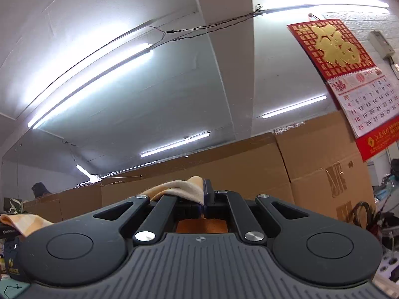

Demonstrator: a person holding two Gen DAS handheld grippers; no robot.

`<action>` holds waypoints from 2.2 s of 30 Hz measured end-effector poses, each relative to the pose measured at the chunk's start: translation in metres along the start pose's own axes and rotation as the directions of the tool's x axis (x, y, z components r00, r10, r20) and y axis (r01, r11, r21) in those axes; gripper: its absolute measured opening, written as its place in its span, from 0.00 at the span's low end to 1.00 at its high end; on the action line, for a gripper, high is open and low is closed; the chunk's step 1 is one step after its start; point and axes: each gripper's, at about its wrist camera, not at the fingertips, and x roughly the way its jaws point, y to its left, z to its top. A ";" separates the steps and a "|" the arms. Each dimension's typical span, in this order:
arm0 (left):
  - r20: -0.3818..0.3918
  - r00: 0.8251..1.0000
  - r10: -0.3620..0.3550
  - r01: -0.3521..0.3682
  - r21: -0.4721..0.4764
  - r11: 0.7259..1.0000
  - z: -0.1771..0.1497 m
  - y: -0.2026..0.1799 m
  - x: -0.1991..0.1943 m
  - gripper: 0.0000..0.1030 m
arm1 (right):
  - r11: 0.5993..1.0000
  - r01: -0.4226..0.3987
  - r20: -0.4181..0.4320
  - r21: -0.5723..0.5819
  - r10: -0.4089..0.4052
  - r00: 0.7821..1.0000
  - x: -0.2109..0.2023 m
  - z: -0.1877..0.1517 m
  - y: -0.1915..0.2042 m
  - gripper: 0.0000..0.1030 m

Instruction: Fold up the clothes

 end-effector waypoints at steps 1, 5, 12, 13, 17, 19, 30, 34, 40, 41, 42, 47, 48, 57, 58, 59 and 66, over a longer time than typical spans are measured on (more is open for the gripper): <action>-0.010 1.000 -0.012 0.012 0.002 1.000 -0.005 -0.004 -0.003 0.32 | 1.000 0.015 0.002 0.016 -0.015 1.000 0.000 -0.004 -0.003 0.02; -0.034 0.999 0.034 -0.032 0.055 0.998 -0.021 -0.024 0.013 0.40 | 0.997 0.052 -0.037 0.052 -0.050 0.998 0.019 -0.023 -0.015 0.02; -0.267 0.961 0.074 -0.054 0.082 0.995 -0.072 -0.051 0.137 0.42 | 0.982 0.191 -0.243 0.003 -0.184 0.952 0.115 -0.100 -0.048 0.03; -0.310 0.948 0.073 -0.047 0.090 0.995 -0.086 -0.056 0.165 0.44 | 0.974 0.227 -0.273 -0.016 -0.223 0.936 0.133 -0.115 -0.054 0.03; -0.482 0.874 0.064 -0.001 0.130 0.992 -0.158 -0.083 0.279 0.72 | 0.925 0.357 -0.480 -0.133 -0.375 0.793 0.223 -0.191 -0.089 0.15; -0.602 0.798 0.033 0.052 0.123 0.991 -0.207 -0.093 0.328 0.73 | 0.906 0.358 -0.626 -0.228 -0.418 0.659 0.255 -0.241 -0.109 0.20; -0.690 0.717 -0.101 0.140 0.000 0.990 -0.261 -0.004 0.213 0.92 | 0.951 0.245 -0.746 -0.191 -0.303 0.593 0.049 -0.233 -0.140 0.60; -0.706 0.704 -0.079 0.181 0.071 0.981 -0.263 -0.015 0.174 0.98 | 0.968 0.234 -0.810 -0.095 -0.212 0.547 0.001 -0.233 -0.125 0.69; -0.714 0.688 -0.131 0.254 0.067 0.965 -0.280 -0.046 0.168 0.88 | 0.964 0.100 -0.790 -0.245 -0.258 0.557 0.007 -0.248 -0.090 0.07; -0.703 0.699 -0.131 0.251 0.069 0.965 -0.279 -0.046 0.167 0.77 | 0.961 0.107 -0.783 -0.257 -0.272 0.560 0.009 -0.245 -0.091 0.05; -0.716 0.682 -0.150 0.248 0.033 0.968 -0.278 -0.040 0.169 0.40 | 0.957 0.125 -0.771 -0.260 -0.284 0.570 0.011 -0.238 -0.094 0.05; -0.705 0.709 -0.024 0.134 0.101 0.986 -0.265 -0.009 0.190 0.02 | 0.867 0.297 -0.571 -0.400 -0.489 0.659 0.051 -0.180 -0.138 0.06; -0.693 0.719 0.042 0.078 0.141 0.987 -0.262 -0.003 0.199 0.02 | 0.831 0.326 -0.529 -0.451 -0.543 0.652 0.064 -0.173 -0.148 0.12; -0.663 0.748 -0.035 0.149 0.117 0.982 -0.265 -0.001 0.189 0.88 | 0.680 0.515 -0.313 -0.522 -0.714 0.626 0.055 -0.169 -0.150 0.70; -0.669 0.742 -0.042 0.168 0.126 0.978 -0.270 -0.009 0.190 0.86 | 0.772 0.446 -0.381 -0.453 -0.620 0.686 0.052 -0.171 -0.142 0.70; -0.676 0.736 -0.048 0.187 0.134 0.973 -0.275 -0.017 0.192 0.85 | 0.849 0.358 -0.453 -0.389 -0.515 0.728 0.052 -0.175 -0.135 0.70; -0.708 0.697 -0.112 0.207 0.050 0.977 -0.294 -0.038 0.210 0.15 | 0.996 0.072 -0.767 -0.058 -0.090 0.636 0.111 -0.244 -0.106 0.55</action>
